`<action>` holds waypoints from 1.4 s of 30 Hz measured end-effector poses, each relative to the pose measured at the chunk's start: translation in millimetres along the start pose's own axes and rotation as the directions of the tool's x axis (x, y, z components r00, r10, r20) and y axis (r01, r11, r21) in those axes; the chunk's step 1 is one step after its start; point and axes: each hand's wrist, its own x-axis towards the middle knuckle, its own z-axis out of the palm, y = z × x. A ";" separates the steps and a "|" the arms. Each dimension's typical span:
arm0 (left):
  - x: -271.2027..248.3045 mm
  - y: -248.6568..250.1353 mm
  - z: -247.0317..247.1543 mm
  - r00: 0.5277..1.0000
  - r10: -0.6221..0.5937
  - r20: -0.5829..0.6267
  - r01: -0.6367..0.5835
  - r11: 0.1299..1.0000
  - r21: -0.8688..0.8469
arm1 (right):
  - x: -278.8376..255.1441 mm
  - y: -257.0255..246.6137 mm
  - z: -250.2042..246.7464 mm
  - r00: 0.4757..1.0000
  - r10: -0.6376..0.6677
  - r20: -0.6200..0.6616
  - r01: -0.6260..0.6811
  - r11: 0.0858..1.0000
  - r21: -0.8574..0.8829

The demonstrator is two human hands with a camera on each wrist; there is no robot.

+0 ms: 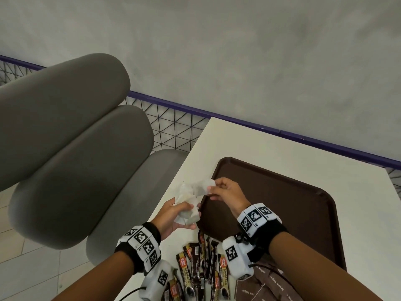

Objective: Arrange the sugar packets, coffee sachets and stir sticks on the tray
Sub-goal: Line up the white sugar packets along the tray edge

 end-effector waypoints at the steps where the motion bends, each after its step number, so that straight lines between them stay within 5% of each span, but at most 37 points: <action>1: 1.3 1.2 -0.6 1.000 0.002 0.002 -0.002 1.000 -0.004 | 3.0 -1.5 -3.8 0.999 -0.004 -0.032 0.005 1.000 0.031; 4: 7.4 5.9 -1.9 1.000 0.012 -0.012 -0.013 1.000 -0.017 | 14.4 -5.0 -19.6 0.989 -0.026 -0.145 0.032 0.999 0.039; 11: 25.5 16.4 -13.0 0.997 0.009 -0.078 -0.015 0.998 -0.067 | 63.0 -1.2 -70.9 0.936 -0.068 -0.345 -0.045 0.950 -0.308; 21: 46.3 26.8 -24.9 1.000 0.029 -0.004 -0.029 0.994 -0.105 | 126.6 -1.1 -79.0 0.921 -0.005 -0.391 -0.160 0.908 -0.387; 42: 52.1 33.8 -26.2 0.997 0.004 -0.077 -0.008 0.999 -0.050 | 161.6 23.9 -67.7 0.906 -0.139 -0.401 -0.108 0.838 -0.535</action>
